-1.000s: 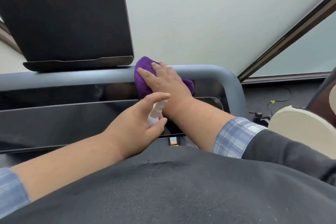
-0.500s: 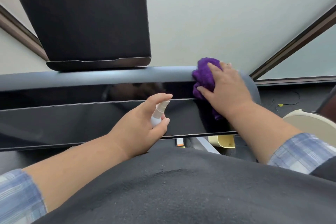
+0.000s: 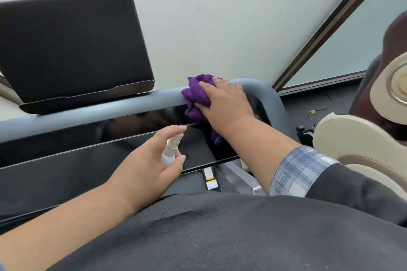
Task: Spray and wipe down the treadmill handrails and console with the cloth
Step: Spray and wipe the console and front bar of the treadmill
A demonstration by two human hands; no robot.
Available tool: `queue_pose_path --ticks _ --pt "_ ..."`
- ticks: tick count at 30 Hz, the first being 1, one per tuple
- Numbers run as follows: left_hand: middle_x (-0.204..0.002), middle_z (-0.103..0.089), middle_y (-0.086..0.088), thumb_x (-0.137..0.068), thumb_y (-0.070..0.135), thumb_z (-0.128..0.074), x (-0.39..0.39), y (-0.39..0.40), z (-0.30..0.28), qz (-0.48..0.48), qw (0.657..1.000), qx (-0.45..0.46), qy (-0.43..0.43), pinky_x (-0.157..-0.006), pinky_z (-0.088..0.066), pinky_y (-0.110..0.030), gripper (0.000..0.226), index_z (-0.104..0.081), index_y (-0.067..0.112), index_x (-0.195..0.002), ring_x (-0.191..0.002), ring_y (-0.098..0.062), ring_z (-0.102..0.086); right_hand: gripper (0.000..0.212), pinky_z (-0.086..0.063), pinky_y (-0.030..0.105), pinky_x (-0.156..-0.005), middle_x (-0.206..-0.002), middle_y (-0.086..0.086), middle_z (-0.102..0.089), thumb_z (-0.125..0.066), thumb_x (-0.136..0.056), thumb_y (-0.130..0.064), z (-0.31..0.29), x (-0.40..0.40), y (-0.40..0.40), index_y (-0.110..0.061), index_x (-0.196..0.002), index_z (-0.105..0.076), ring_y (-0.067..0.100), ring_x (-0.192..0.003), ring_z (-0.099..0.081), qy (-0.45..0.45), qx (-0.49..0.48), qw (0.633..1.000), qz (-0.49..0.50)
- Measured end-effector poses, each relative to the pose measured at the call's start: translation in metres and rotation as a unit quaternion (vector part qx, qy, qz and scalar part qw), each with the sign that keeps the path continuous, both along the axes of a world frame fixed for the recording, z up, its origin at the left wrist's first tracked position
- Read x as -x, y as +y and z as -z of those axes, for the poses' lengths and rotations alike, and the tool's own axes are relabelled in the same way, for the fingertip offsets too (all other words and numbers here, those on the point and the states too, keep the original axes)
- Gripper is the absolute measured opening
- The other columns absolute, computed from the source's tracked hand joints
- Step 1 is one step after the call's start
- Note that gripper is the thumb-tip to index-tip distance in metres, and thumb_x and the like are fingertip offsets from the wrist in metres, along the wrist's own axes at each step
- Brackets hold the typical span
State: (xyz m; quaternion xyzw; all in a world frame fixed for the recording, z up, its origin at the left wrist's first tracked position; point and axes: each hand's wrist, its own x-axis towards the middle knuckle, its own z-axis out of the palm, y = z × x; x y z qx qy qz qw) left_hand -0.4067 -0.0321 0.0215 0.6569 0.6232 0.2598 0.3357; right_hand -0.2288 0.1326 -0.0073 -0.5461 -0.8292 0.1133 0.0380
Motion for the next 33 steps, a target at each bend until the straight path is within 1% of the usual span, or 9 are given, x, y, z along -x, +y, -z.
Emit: queue_pose_path --ticks 5,9,14,18,23,25,28,31,33 --pt "-0.087 -0.063 0.021 -0.083 0.039 -0.060 -0.023 0.011 0.000 0.047 0.999 0.004 0.003 -0.065 -0.045 -0.024 0.058 -0.029 0.071 -0.122 -0.068 -0.005 -0.059 0.058 -0.028 0.046 -0.115 -0.146 0.007 -0.047 -0.052 -0.094 -0.057 -0.011 -0.076 0.010 -0.030 -0.145 -0.045 0.030 -0.137 -0.040 -0.021 0.010 0.991 0.131" --pt "-0.088 -0.063 0.022 -0.083 0.043 -0.059 -0.044 0.019 0.000 0.071 0.997 0.009 0.012 -0.068 -0.046 -0.025 0.057 -0.029 0.073 -0.121 -0.073 -0.005 -0.060 0.038 -0.049 0.041 -0.093 -0.118 0.004 -0.060 -0.060 -0.089 -0.054 -0.023 -0.109 -0.010 -0.031 -0.119 -0.061 0.030 -0.109 -0.058 0.040 0.044 0.982 0.182" --pt "-0.092 -0.063 0.024 -0.085 0.038 -0.058 -0.070 0.028 0.003 0.109 0.994 0.016 0.022 -0.070 -0.044 -0.023 0.057 -0.029 0.070 -0.122 -0.079 -0.003 -0.060 0.036 -0.053 0.038 -0.080 -0.101 -0.001 -0.062 -0.068 -0.080 -0.056 -0.033 -0.151 -0.067 -0.031 -0.105 -0.063 0.027 -0.092 -0.063 0.067 0.102 0.966 0.229" --pt "-0.092 -0.063 0.020 -0.088 0.036 -0.060 -0.089 0.039 0.002 0.129 0.991 0.009 0.044 -0.070 -0.049 -0.028 0.056 -0.030 0.067 -0.125 -0.077 -0.003 -0.060 0.039 -0.050 0.039 -0.089 -0.108 -0.001 -0.060 -0.072 -0.081 -0.048 -0.027 -0.169 -0.121 -0.032 -0.115 -0.063 0.025 -0.101 -0.059 0.076 0.084 0.968 0.224" --pt "-0.091 -0.060 0.021 -0.089 0.041 -0.055 -0.116 0.068 -0.009 0.147 0.985 -0.035 0.081 -0.062 -0.039 -0.016 0.051 -0.028 0.063 -0.126 -0.081 0.010 -0.056 0.048 -0.034 0.021 -0.097 -0.124 -0.008 -0.059 -0.075 -0.082 -0.029 -0.027 -0.187 -0.161 -0.034 -0.128 -0.064 0.017 -0.116 -0.051 0.185 0.065 0.952 0.234" --pt "-0.097 -0.061 0.017 -0.089 0.041 -0.053 -0.129 0.082 -0.010 0.153 0.981 -0.053 0.105 -0.062 -0.040 -0.022 0.049 -0.029 0.060 -0.127 -0.076 0.001 -0.057 0.047 -0.034 0.019 -0.099 -0.124 -0.011 -0.060 -0.074 -0.081 -0.030 -0.034 -0.186 -0.170 -0.036 -0.127 -0.065 0.012 -0.116 -0.052 0.218 0.045 0.954 0.203" --pt "-0.101 -0.061 0.007 -0.092 0.035 -0.054 -0.150 0.104 -0.006 0.170 0.969 -0.078 0.160 -0.067 -0.039 -0.028 0.047 -0.030 0.050 -0.129 -0.075 -0.013 -0.053 0.047 -0.040 0.027 -0.103 -0.123 -0.003 -0.065 -0.073 -0.079 -0.032 -0.042 -0.177 -0.179 -0.024 -0.126 -0.069 0.015 -0.119 -0.057 0.253 0.013 0.958 0.132" --pt "-0.094 -0.057 0.004 -0.092 0.031 -0.052 -0.170 0.118 -0.002 0.193 0.957 -0.082 0.198 -0.066 -0.040 -0.031 0.046 -0.029 0.048 -0.128 -0.075 -0.020 -0.054 0.053 -0.041 0.033 -0.105 -0.126 0.003 -0.065 -0.083 -0.076 -0.024 -0.040 -0.177 -0.183 -0.018 -0.127 -0.069 0.016 -0.122 -0.057 0.279 0.067 0.953 0.099" --pt "-0.087 -0.056 0.003 -0.089 0.029 -0.051 -0.183 0.125 0.001 0.211 0.948 -0.078 0.223 -0.062 -0.040 -0.032 0.047 -0.030 0.047 -0.127 -0.070 -0.022 -0.055 0.056 -0.038 0.028 -0.107 -0.128 0.002 -0.063 -0.087 -0.074 -0.021 -0.037 -0.183 -0.186 -0.019 -0.127 -0.068 0.012 -0.122 -0.054 0.295 0.087 0.946 0.103"
